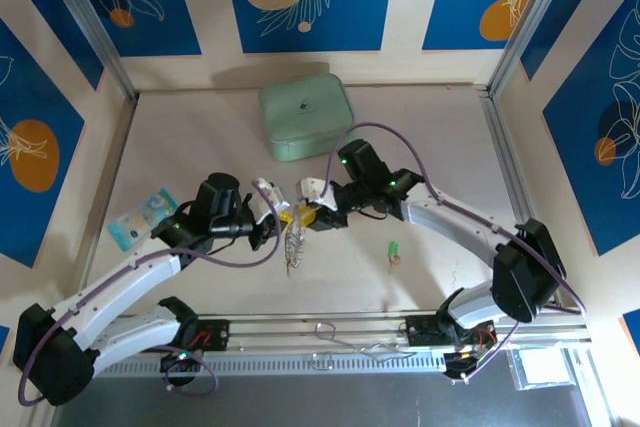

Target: Put the keys on the keyring

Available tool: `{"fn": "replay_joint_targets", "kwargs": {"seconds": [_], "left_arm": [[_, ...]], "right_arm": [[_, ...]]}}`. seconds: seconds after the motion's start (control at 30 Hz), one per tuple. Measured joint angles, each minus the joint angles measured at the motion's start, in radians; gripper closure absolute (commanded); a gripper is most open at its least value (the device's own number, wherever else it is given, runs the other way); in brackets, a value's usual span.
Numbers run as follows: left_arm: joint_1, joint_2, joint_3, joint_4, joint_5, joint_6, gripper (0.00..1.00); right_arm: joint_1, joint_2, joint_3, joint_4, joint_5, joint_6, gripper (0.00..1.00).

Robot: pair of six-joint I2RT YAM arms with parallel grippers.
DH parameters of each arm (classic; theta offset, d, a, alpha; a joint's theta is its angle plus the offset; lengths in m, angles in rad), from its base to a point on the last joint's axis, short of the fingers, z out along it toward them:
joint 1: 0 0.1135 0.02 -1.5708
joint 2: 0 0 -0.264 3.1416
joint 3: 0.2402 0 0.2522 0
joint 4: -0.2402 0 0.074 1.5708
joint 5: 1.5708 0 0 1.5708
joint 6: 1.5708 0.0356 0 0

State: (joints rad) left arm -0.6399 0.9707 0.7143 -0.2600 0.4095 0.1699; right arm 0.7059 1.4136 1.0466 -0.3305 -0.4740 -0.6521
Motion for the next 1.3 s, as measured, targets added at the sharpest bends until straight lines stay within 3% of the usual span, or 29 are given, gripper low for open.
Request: {"fn": "replay_joint_targets", "kwargs": {"seconds": [0.13, 0.27, 0.5, 0.6, 0.77, 0.97, 1.3], "left_arm": [[0.0, 0.014, 0.069, -0.056, -0.113, -0.188, 1.0], [0.0, 0.067, 0.177, -0.127, -0.21, -0.396, 1.0], [0.0, 0.212, 0.398, -0.348, -0.293, -0.704, 1.0], [0.0, 0.252, 0.468, -0.439, -0.324, -0.82, 1.0], [0.0, 0.261, 0.516, -0.567, -0.374, -1.01, 1.0], [0.0, 0.289, 0.572, -0.685, -0.388, -1.167, 1.0], [0.0, 0.314, 0.591, -0.728, -0.367, -1.269, 1.0]], "right_arm": [[-0.043, -0.085, -0.042, 0.04, 0.013, 0.07, 0.71], [-0.023, -0.166, -0.067, 0.054, 0.016, 0.108, 0.71], [0.188, -0.191, -0.081, 0.143, 0.06, 0.223, 0.69], [0.263, -0.17, -0.142, 0.285, 0.124, 0.328, 0.69], [0.296, -0.067, -0.231, 0.471, 0.349, 0.52, 0.68], [0.303, 0.012, -0.249, 0.562, 0.58, 0.62, 0.59], [0.301, 0.111, -0.249, 0.772, 0.565, 0.698, 0.55]]}}
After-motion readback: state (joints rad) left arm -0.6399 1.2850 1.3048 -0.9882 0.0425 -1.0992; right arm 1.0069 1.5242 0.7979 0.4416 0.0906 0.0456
